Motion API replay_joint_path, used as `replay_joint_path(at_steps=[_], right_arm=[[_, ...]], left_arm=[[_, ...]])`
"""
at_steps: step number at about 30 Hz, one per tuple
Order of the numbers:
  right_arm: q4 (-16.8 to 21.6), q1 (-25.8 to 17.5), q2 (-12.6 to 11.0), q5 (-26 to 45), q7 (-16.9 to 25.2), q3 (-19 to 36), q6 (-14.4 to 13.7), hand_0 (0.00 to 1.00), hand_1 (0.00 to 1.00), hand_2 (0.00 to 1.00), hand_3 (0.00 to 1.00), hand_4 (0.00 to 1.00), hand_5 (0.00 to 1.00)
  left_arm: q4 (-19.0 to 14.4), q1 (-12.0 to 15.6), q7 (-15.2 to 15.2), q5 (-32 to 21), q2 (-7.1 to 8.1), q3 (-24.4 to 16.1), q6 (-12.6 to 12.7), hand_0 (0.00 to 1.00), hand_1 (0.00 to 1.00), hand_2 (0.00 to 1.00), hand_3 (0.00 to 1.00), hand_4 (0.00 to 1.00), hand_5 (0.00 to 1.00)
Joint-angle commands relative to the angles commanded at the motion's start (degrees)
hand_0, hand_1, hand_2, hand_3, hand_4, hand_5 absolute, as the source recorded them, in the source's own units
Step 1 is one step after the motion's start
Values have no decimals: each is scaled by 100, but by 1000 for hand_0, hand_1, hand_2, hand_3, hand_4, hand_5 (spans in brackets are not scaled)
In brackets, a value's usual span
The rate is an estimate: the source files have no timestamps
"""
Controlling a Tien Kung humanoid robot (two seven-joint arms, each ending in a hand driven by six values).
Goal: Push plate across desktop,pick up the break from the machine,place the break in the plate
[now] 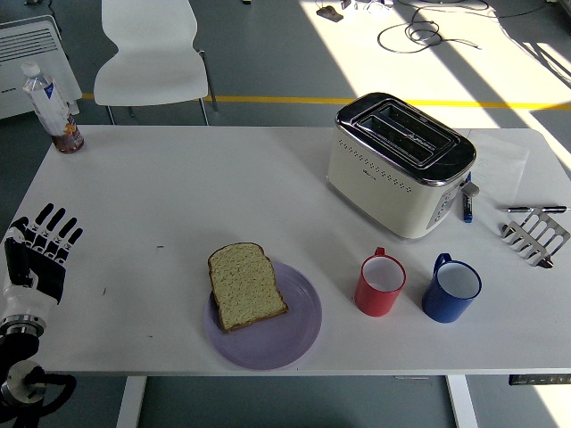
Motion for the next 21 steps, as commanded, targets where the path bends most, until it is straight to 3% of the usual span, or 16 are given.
replay_joint_path(at_steps=[15,21], right_arm=[[-50,111,35,-50,-85,-37,167,892,837,874,850,591,666],[-95,8,50,-22,-87,-88,197,892,835,876,850,591,666]], left_arm=[[-1,-97,5,-16,50,-24,28,795,798,845,794,464,998],[-16,3,34,-10,50,-29,24,795,799,845,795,469,998]])
